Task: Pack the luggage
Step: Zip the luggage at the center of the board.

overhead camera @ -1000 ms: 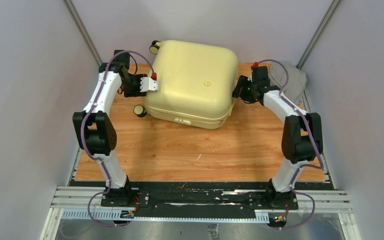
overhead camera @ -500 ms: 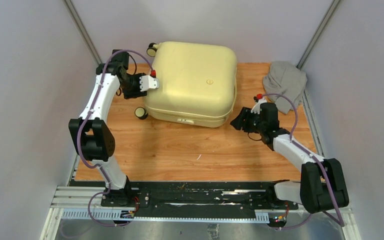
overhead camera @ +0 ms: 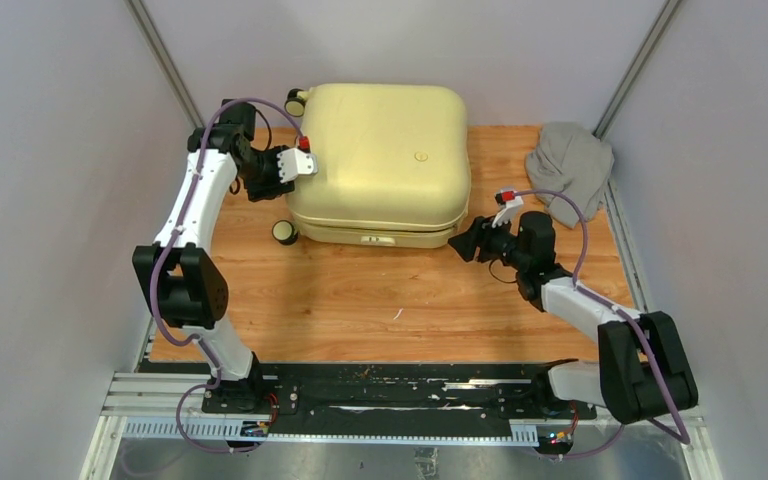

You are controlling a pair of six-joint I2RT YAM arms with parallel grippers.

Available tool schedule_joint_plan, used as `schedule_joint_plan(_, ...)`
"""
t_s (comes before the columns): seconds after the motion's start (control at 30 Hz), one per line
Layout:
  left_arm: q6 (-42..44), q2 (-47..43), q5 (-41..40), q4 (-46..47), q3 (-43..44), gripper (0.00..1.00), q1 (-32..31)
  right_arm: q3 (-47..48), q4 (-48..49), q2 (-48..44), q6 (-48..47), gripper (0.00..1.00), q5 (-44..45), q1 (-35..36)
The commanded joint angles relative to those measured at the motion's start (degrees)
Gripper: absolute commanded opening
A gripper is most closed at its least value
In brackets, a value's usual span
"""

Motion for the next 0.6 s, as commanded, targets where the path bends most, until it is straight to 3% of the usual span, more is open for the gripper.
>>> schedule_joint_plan(0.0, -6.73, -4.37, -1.28, 2.40, 0.01, 0.00, 1.15, 2.53, 4.71, 3.18, -5.18, 0.56, -1.03, 0.94)
schedule_joint_plan(0.3, -6.43, -4.71, -1.51, 2.40, -0.98, 0.00, 1.15, 4.24, 11.22, 8.76, -7.12, 0.51, -0.80, 0.92)
schedule_joint_plan(0.57, -6.95, -5.10, -1.55, 2.40, -1.70, 0.00, 1.15, 4.78, 14.56, 11.05, -6.38, 0.21, -2.79, 0.94)
